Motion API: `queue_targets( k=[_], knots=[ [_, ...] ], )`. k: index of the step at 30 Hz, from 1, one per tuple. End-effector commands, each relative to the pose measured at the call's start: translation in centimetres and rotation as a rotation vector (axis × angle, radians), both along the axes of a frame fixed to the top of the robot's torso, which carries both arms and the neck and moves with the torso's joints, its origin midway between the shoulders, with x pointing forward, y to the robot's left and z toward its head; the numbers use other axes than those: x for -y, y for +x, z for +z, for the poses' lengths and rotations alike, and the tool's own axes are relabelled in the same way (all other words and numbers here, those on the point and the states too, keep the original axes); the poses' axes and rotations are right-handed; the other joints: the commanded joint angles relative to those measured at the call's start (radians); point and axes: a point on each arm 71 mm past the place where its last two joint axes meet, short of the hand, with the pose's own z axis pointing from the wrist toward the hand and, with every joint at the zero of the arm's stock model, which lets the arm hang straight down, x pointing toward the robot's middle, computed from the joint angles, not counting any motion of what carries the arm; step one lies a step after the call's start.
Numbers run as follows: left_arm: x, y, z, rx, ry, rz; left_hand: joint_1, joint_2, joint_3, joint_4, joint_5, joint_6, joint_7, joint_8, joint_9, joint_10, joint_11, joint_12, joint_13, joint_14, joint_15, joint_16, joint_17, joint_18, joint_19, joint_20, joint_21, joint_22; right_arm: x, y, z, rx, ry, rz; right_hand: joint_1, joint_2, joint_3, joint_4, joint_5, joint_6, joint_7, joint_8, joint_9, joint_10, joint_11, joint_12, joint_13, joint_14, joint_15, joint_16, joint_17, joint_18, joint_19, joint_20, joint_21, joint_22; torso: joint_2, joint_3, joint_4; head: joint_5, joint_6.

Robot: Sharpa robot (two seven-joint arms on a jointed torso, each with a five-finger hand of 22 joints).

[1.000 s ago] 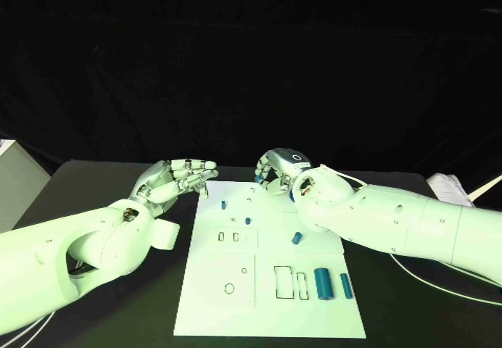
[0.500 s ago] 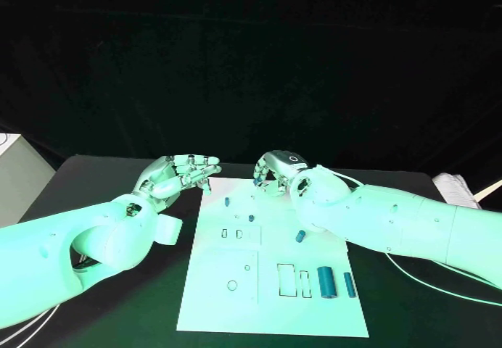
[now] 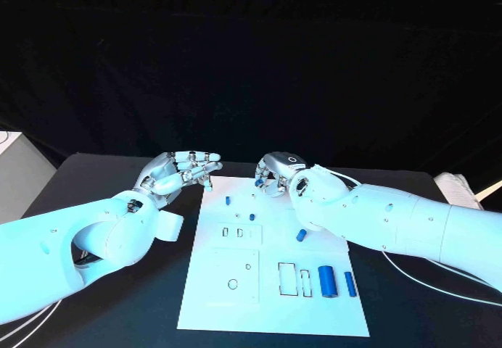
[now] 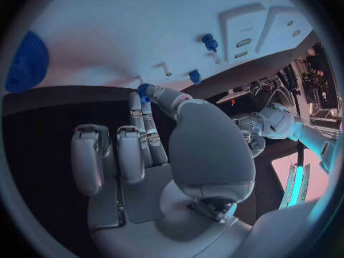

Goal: Assemble the parts on the task board

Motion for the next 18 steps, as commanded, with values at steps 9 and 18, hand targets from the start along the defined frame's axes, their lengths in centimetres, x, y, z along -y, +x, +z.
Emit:
queue_targets(
  k=[9, 18],
  knots=[
    [0.43, 0.0, 0.57, 0.015, -0.013, -0.04, -0.008, 0.003, 0.003, 0.005, 0.002, -0.007, -0.002, -0.004, 0.001, -0.007, -0.002, 0.002, 0.0, -0.008, -0.001, -0.005, -0.002, 0.014, -0.01, 0.0, 0.006, 0.002, -0.02, 0.17, -0.29, -0.006, -0.032, -0.008, -0.005, -0.006, 0.001, -0.002, -0.005, -0.003, 0.006, 0.004, 0.003, 0.006, 0.001, 0.004, 0.001, 0.054, -0.003, -0.005, 0.033, -0.004, 0.04, -0.006, -0.003, 0.115, 0.001, -0.0012, -0.0007, -0.002, -0.012],
    [0.47, 0.03, 0.75, 0.017, -0.013, -0.045, -0.008, 0.003, 0.003, 0.005, 0.002, -0.007, -0.002, -0.004, 0.001, -0.007, -0.002, 0.002, 0.0, -0.008, -0.001, -0.005, -0.002, 0.014, -0.01, 0.0, 0.006, 0.002, -0.23, 0.16, -0.51, -0.017, -0.035, -0.004, -0.006, -0.007, 0.001, -0.001, -0.005, -0.003, 0.005, 0.004, 0.004, 0.007, 0.001, 0.004, 0.001, 0.054, -0.003, -0.004, 0.035, -0.003, 0.039, -0.006, -0.003, 0.114, 0.001, -0.0016, 0.0004, 0.002, -0.014]
  ],
)
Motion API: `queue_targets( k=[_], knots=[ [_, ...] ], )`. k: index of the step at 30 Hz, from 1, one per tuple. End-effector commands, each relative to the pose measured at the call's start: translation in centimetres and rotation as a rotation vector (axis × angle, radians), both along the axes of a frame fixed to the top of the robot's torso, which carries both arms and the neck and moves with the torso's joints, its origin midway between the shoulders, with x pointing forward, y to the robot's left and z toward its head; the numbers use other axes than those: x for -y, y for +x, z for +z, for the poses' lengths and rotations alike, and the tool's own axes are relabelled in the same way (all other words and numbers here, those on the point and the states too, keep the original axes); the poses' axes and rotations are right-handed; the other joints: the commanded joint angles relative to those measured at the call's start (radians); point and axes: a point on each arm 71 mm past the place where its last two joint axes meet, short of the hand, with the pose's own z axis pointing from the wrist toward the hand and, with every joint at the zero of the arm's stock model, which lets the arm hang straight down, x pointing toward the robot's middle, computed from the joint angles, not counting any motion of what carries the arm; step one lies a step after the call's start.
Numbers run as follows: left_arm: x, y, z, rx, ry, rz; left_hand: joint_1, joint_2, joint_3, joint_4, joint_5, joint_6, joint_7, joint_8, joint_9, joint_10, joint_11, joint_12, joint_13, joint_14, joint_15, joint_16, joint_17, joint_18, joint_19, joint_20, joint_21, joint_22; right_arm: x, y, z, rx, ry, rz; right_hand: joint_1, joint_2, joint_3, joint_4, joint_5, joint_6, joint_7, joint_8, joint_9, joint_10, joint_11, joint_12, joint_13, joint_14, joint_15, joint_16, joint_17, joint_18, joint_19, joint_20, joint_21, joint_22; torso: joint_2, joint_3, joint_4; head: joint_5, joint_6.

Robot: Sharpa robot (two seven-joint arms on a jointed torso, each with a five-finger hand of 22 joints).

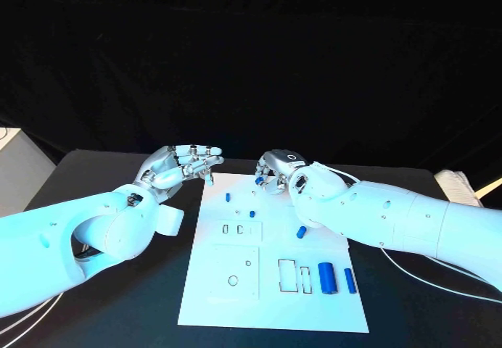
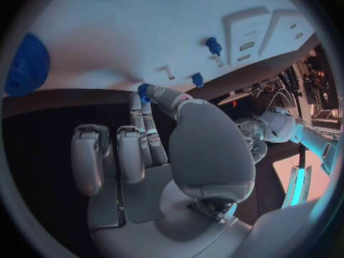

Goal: Assemble the parts on the task board

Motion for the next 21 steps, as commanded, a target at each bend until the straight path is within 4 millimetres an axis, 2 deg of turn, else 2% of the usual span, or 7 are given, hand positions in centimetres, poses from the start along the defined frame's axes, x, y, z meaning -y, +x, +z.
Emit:
queue_targets(
  k=[1, 15, 21],
  knots=[
    [0.28, -0.07, 0.22, 0.007, -0.008, -0.027, -0.009, 0.004, 0.003, 0.005, 0.002, -0.008, -0.002, -0.005, 0.002, -0.009, -0.002, 0.002, 0.0, -0.008, -0.001, -0.005, -0.001, 0.014, -0.011, 0.0, 0.007, 0.002, -0.1, -0.02, -0.28, -0.013, -0.024, 0.006, -0.006, -0.007, 0.001, -0.001, -0.004, -0.002, 0.005, 0.006, 0.002, 0.008, -0.001, 0.005, 0.002, 0.054, -0.003, -0.004, 0.035, -0.003, 0.039, -0.006, -0.003, 0.113, 0.0, -0.0004, 0.0007, 0.0, -0.001],
    [0.26, -0.03, 0.3, 0.006, -0.006, -0.027, -0.009, 0.005, 0.003, 0.006, 0.002, -0.009, -0.002, -0.005, 0.002, -0.009, -0.002, 0.002, 0.0, -0.009, -0.001, -0.005, -0.002, 0.014, -0.012, 0.0, 0.007, 0.002, -0.37, 0.25, -0.45, -0.02, -0.03, 0.004, -0.016, -0.014, 0.002, 0.002, -0.008, -0.02, 0.008, -0.004, 0.005, -0.001, 0.003, -0.005, -0.001, 0.052, -0.001, -0.007, 0.029, -0.002, 0.036, -0.004, -0.009, 0.106, -0.001, -0.0008, -0.0019, 0.002, 0.004],
    [0.28, -0.01, 0.31, 0.005, -0.006, -0.028, -0.009, 0.005, 0.003, 0.006, 0.002, -0.009, -0.002, -0.005, 0.002, -0.009, -0.002, 0.002, 0.0, -0.009, -0.001, -0.005, -0.002, 0.014, -0.012, 0.0, 0.007, 0.002, -0.46, 0.44, -0.44, -0.01, -0.027, 0.002, -0.018, -0.015, 0.003, 0.003, -0.01, -0.023, 0.01, -0.006, 0.005, -0.001, 0.003, -0.006, -0.002, 0.052, 0.0, -0.008, 0.027, -0.001, 0.035, -0.004, -0.011, 0.104, 0.001, -0.001, 0.0018, -0.001, 0.007]
  ],
)
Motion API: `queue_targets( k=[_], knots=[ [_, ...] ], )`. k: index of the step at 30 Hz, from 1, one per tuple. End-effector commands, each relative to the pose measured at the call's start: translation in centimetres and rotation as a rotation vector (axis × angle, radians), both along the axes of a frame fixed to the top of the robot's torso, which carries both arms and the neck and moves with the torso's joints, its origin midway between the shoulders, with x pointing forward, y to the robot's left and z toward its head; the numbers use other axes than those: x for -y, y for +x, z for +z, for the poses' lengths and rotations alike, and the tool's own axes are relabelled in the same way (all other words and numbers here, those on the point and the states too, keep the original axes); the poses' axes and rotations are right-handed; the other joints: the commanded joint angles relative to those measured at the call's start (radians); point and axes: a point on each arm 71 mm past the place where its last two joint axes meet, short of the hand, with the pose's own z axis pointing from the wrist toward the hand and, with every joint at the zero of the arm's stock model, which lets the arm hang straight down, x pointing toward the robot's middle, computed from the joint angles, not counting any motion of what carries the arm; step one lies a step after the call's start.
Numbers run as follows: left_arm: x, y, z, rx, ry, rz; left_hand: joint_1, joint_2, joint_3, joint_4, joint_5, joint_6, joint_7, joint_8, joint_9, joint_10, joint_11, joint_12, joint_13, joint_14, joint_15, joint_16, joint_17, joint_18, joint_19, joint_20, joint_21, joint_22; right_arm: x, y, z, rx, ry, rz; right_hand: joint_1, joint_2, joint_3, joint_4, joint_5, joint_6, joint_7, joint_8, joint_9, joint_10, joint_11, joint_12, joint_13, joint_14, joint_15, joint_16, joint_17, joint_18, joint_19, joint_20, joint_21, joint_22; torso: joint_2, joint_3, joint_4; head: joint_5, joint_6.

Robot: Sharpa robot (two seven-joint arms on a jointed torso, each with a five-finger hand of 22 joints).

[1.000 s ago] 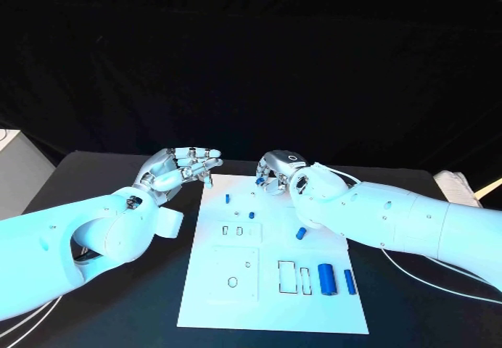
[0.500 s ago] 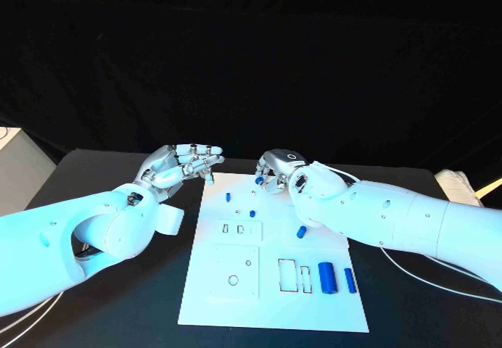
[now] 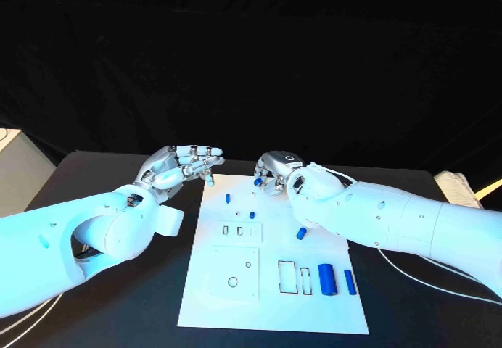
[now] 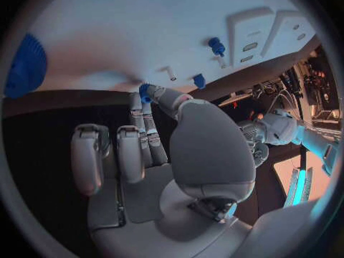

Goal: Assemble the parts on the task board

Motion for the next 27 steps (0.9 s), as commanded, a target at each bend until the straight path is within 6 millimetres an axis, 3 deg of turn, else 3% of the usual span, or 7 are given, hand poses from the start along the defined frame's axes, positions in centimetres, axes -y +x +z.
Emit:
queue_targets(
  k=[1, 9, 16, 17, 24, 27],
  knots=[
    [0.3, 0.0, 0.2, 0.004, -0.006, -0.023, -0.005, 0.001, 0.0, 0.003, 0.002, -0.005, 0.002, -0.005, 0.001, -0.006, 0.002, 0.002, 0.0, -0.009, -0.001, -0.005, -0.001, 0.014, -0.005, 0.0, 0.004, 0.001, 0.0, 0.0, -0.2, -0.006, -0.015, 0.006, -0.008, -0.005, 0.003, 0.003, -0.007, -0.011, 0.003, -0.007, 0.0, -0.001, 0.004, -0.007, -0.001, 0.052, 0.001, -0.005, 0.026, -0.001, 0.033, -0.003, -0.005, 0.102, 0.002, 0.0002, 0.0024, -0.001, 0.001],
    [0.2, 0.0, 0.2, 0.003, -0.005, -0.021, -0.005, 0.001, 0.0, 0.003, 0.002, -0.005, 0.002, -0.005, 0.001, -0.006, 0.002, 0.002, 0.0, -0.009, -0.001, -0.005, -0.001, 0.014, -0.005, 0.0, 0.004, 0.001, -0.1, 0.1, -0.3, -0.009, -0.012, 0.019, -0.02, -0.02, 0.006, 0.008, -0.041, -0.046, 0.009, -0.031, 0.002, -0.029, 0.014, -0.031, -0.013, 0.04, 0.009, -0.031, -0.022, 0.011, 0.011, 0.004, -0.044, 0.051, 0.001, -0.0005, -0.001, 0.001, 0.002],
    [0.2, 0.0, 0.2, 0.003, -0.004, -0.02, -0.005, 0.001, 0.0, 0.003, 0.002, -0.005, 0.002, -0.005, 0.001, -0.006, 0.002, 0.002, 0.0, -0.009, -0.001, -0.005, -0.001, 0.014, -0.005, 0.0, 0.004, 0.001, 0.0, 0.2, -0.2, -0.008, -0.009, 0.022, -0.026, -0.029, 0.007, 0.011, -0.046, -0.06, 0.012, -0.04, 0.005, -0.055, 0.02, -0.046, -0.023, 0.03, 0.013, -0.055, -0.063, 0.023, -0.013, 0.008, -0.088, -0.004, 0.001, -0.0005, 0.0, 0.001, 0.002],
    [0.2, 0.0, 0.2, 0.003, -0.004, -0.02, -0.005, 0.001, 0.0, 0.003, 0.002, -0.005, 0.002, -0.005, 0.001, -0.006, 0.002, 0.002, 0.0, -0.009, -0.001, -0.005, -0.001, 0.014, -0.005, 0.0, 0.004, 0.001, 0.0, 0.2, -0.2, -0.008, -0.008, 0.023, -0.029, -0.036, 0.003, 0.012, -0.049, -0.077, 0.016, -0.05, 0.005, -0.095, 0.027, -0.065, -0.034, 0.016, 0.018, -0.085, -0.118, 0.037, -0.043, 0.011, -0.14, -0.07, 0.001, -0.0005, 0.0, 0.001, 0.003],
    [0.2, 0.0, 0.2, 0.003, -0.004, -0.021, -0.005, 0.001, 0.0, 0.003, 0.002, -0.005, 0.002, -0.005, 0.001, -0.006, 0.002, 0.002, 0.0, -0.009, -0.001, -0.005, -0.001, 0.014, -0.005, 0.0, 0.004, 0.001, 0.8, -0.4, -0.2, -0.007, 0.003, 0.031, -0.023, -0.046, -0.036, 0.012, -0.052, -0.118, 0.014, -0.073, 0.011, -0.159, 0.032, -0.063, -0.05, -0.005, 0.022, -0.139, -0.203, 0.059, -0.086, 0.016, -0.238, -0.18, 0.0, 0.0003, -0.0001, -0.001, 0.0],
    [0.1, 0.1, 0.1, 0.004, -0.004, -0.019, -0.005, 0.001, 0.0, 0.003, 0.002, -0.005, 0.002, -0.005, 0.001, -0.006, 0.002, 0.002, 0.0, -0.009, -0.001, -0.005, -0.001, 0.014, -0.005, 0.0, 0.004, 0.001, 2.0, -1.1, -0.3, -0.028, 0.025, 0.028, -0.022, -0.046, -0.059, 0.016, -0.046, -0.128, 0.012, -0.078, 0.014, -0.169, 0.032, -0.052, -0.052, -0.006, 0.021, -0.144, -0.211, 0.064, -0.093, 0.016, -0.264, -0.208, -0.002, 0.0032, -0.0045, 0.003, 0.006]
  ],
)
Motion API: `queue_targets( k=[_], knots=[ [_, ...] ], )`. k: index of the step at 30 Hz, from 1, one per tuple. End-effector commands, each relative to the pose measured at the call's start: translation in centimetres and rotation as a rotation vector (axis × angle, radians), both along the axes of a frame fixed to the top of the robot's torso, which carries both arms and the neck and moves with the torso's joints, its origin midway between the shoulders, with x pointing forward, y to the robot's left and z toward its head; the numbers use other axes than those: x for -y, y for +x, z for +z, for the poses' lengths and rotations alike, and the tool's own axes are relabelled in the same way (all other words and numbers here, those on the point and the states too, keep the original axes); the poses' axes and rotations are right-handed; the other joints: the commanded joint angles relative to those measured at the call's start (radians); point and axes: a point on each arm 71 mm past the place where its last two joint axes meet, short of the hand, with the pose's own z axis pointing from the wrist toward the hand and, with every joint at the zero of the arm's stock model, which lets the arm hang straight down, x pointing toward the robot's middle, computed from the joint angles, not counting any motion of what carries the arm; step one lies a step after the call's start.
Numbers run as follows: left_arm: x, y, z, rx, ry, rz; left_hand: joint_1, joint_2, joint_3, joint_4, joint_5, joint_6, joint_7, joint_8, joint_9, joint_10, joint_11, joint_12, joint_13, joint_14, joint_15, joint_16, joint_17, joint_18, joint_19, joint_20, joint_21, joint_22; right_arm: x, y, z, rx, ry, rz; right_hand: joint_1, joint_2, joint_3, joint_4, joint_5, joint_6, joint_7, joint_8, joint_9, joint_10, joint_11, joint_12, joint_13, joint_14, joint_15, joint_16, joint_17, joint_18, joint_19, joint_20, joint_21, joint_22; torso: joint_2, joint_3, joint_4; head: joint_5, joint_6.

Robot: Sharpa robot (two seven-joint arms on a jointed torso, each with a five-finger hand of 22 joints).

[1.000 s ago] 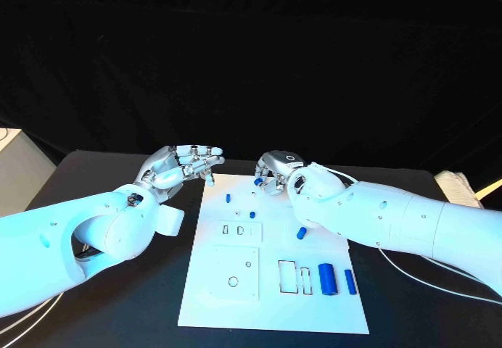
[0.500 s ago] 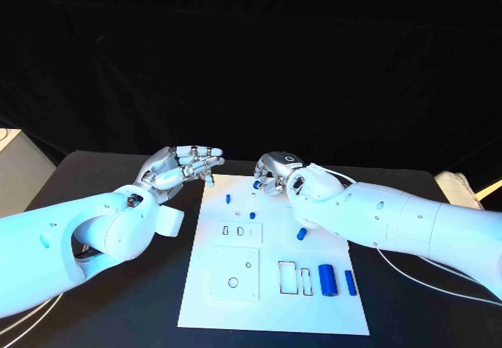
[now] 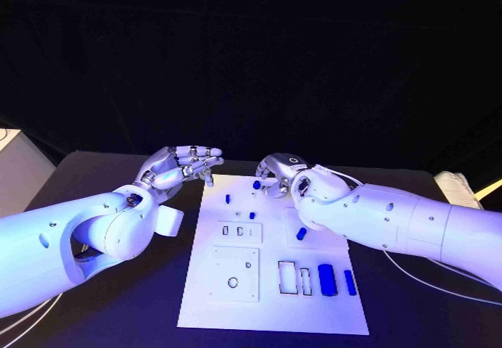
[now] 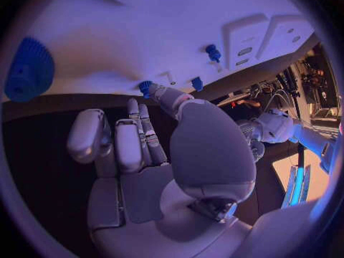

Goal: Assemble the parts on the task board

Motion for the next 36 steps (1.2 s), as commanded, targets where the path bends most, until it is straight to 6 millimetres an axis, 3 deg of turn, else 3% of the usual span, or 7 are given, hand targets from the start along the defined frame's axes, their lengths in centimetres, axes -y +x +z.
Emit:
queue_targets(
  k=[1, 8, 13, 15, 17, 20, 36],
  knots=[
    [0.1, 0.0, 0.1, 0.007, -0.006, -0.018, -0.005, 0.001, 0.0, 0.003, 0.002, -0.005, 0.002, -0.005, 0.001, -0.006, 0.002, 0.002, 0.0, -0.009, -0.001, -0.005, -0.001, 0.014, -0.005, 0.0, 0.004, 0.001, 1.1, -0.7, -0.1, -0.023, 0.026, 0.007, 0.004, -0.01, -0.021, 0.004, 0.01, -0.007, 0.001, -0.005, 0.004, -0.007, -0.001, 0.015, -0.002, 0.001, 0.0, -0.003, -0.004, 0.017, -0.001, -0.002, -0.01, -0.009, -0.004, 0.0043, -0.006, 0.003, 0.005],
    [-0.5, 0.1, 0.0, 0.002, -0.002, -0.014, -0.006, 0.003, 0.001, 0.004, 0.002, -0.007, 0.002, -0.005, 0.002, -0.008, 0.002, 0.003, 0.0, -0.01, 0.0, -0.005, -0.002, 0.014, -0.008, 0.001, 0.005, 0.002, 6.0, -2.1, 1.3, -0.039, 0.092, -0.047, -0.002, -0.014, -0.059, 0.022, 0.017, -0.04, 0.037, -0.032, 0.004, 0.07, 0.01, 0.08, 0.006, 0.024, 0.007, 0.033, 0.052, -0.002, 0.045, 0.002, 0.048, 0.068, -0.018, 0.0119, -0.0245, 0.007, 0.006],
    [-0.5, 0.2, -0.1, -0.003, -0.003, -0.023, -0.006, 0.003, 0.001, 0.004, 0.001, -0.007, 0.002, -0.006, 0.002, -0.008, 0.002, 0.003, 0.0, -0.01, 0.0, -0.005, -0.003, 0.014, -0.009, 0.001, 0.006, 0.002, 9.4, -2.1, 1.9, -0.101, 0.118, -0.11, 0.013, -0.017, -0.107, 0.027, -0.015, -0.034, 0.015, -0.034, 0.009, 0.252, -0.025, 0.221, 0.076, 0.044, -0.014, 0.083, 0.133, -0.031, 0.102, -0.008, 0.169, 0.217, -0.025, 0.0155, -0.0268, -0.005, 0.005],
    [-0.4, 0.1, -0.1, -0.005, -0.002, -0.031, -0.006, 0.003, 0.001, 0.004, 0.001, -0.007, 0.002, -0.006, 0.002, -0.008, 0.002, 0.003, 0.0, -0.01, 0.0, -0.005, -0.003, 0.014, -0.009, 0.001, 0.006, 0.002, 10.6, -1.9, 1.9, -0.133, 0.136, -0.136, 0.03, -0.018, -0.166, 0.033, -0.021, -0.021, 0.0, -0.03, 0.017, 0.24, -0.045, 0.411, 0.236, 0.057, -0.027, 0.122, 0.201, -0.046, 0.126, -0.031, 0.227, 0.287, -0.027, 0.0169, -0.0272, -0.012, 0.008],
    [-0.4, 0.1, -0.2, -0.006, -0.001, -0.036, -0.006, 0.003, 0.001, 0.004, 0.001, -0.008, 0.002, -0.006, 0.002, -0.008, 0.002, 0.003, 0.001, -0.01, 0.0, -0.005, -0.003, 0.014, -0.009, 0.002, 0.006, 0.002, 11.4, -1.8, 1.8, -0.154, 0.147, -0.153, 0.044, 0.015, -0.246, 0.077, 0.023, -0.019, 0.013, -0.029, 0.03, 0.291, -0.043, 1.004, 0.854, 0.076, -0.021, 0.18, 0.31, -0.061, 0.147, -0.019, 0.281, 0.356, -0.027, 0.0182, -0.0279, -0.014, 0.009],
    [-0.4, 0.0, -0.3, -0.01, 0.003, -0.038, -0.006, 0.003, 0.001, 0.004, 0.001, -0.008, 0.002, -0.006, 0.002, -0.008, 0.002, 0.003, 0.001, -0.01, 0.0, -0.005, -0.003, 0.014, -0.009, 0.002, 0.006, 0.002, 12.3, -1.5, 1.6, -0.182, 0.155, -0.179, 0.065, 0.026, -0.291, 0.111, 0.01, -0.023, 0.015, -0.025, 0.037, 0.356, -0.025, 1.179, 1.065, 0.091, -0.01, 0.218, 0.394, -0.072, 0.166, -0.011, 0.321, 0.407, -0.028, 0.0207, -0.0284, -0.02, 0.008],
    [-0.4, 0.0, -0.5, -0.015, 0.019, -0.036, -0.009, 0.003, 0.0, 0.005, 0.001, -0.008, 0.002, -0.005, 0.002, -0.008, 0.002, 0.004, 0.001, -0.01, 0.0, -0.005, -0.004, 0.014, -0.011, 0.002, 0.007, 0.003, 12.5, -0.5, 0.0, -0.23, 0.145, -0.221, 0.093, 0.032, -0.332, 0.155, 0.025, -0.027, 0.019, -0.018, 0.044, 0.442, -0.015, 1.283, 1.195, 0.108, -0.001, 0.25, 0.472, -0.085, 0.191, 0.0, 0.364, 0.461, -0.024, 0.0165, -0.0243, -0.026, -0.004]
  ],
)
